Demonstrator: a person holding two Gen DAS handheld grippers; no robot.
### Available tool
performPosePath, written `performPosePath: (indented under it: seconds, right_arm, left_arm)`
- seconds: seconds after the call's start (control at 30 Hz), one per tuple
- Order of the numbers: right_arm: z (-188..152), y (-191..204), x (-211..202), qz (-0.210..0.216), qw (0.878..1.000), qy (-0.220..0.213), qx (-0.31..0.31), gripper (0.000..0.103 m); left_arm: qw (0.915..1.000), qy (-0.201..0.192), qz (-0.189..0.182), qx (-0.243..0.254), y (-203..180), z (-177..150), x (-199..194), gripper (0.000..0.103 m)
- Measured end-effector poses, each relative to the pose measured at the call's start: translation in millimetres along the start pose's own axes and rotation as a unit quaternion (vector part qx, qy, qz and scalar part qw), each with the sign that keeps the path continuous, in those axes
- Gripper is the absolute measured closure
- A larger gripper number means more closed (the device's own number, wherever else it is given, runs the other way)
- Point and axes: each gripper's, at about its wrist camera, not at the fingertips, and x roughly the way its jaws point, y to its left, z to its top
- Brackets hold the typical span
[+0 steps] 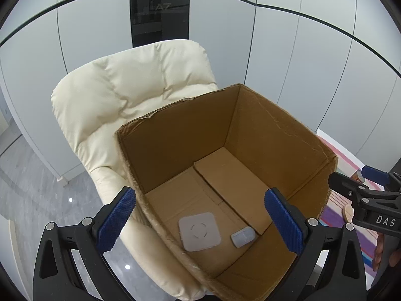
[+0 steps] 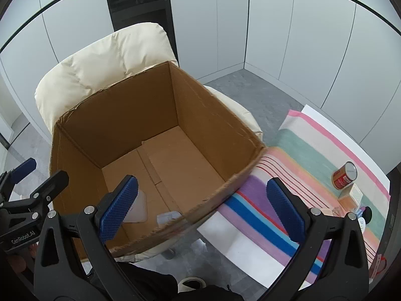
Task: Organize objects
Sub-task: 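Open both tools to drop the container and soap box into the cardboard box, then move both tools back over the table toward the remaining items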
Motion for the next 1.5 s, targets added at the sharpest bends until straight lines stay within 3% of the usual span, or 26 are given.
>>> performPosePath:
  seconds: [0.23,0.83,1.5]
  right_arm:
    - [-6,-20,-8,-0.011,1.0,-0.005,0.005,0.0]
    - [-29,-87,-35,-0.053,0.998,-0.016,0.025,0.0]
    - [-70,-189,-75,-0.11,0.988,-0.019,0.103,0.0]
  left_arm:
    - [0.9998,-0.002,-0.001,0.017,-23,1,0,0.0]
    - [0.9978,-0.011,-0.045,0.048,-97,5,-3,0.0]
    - [0.9865,-0.012,-0.106,0.124,-210,-6,-8,0.0]
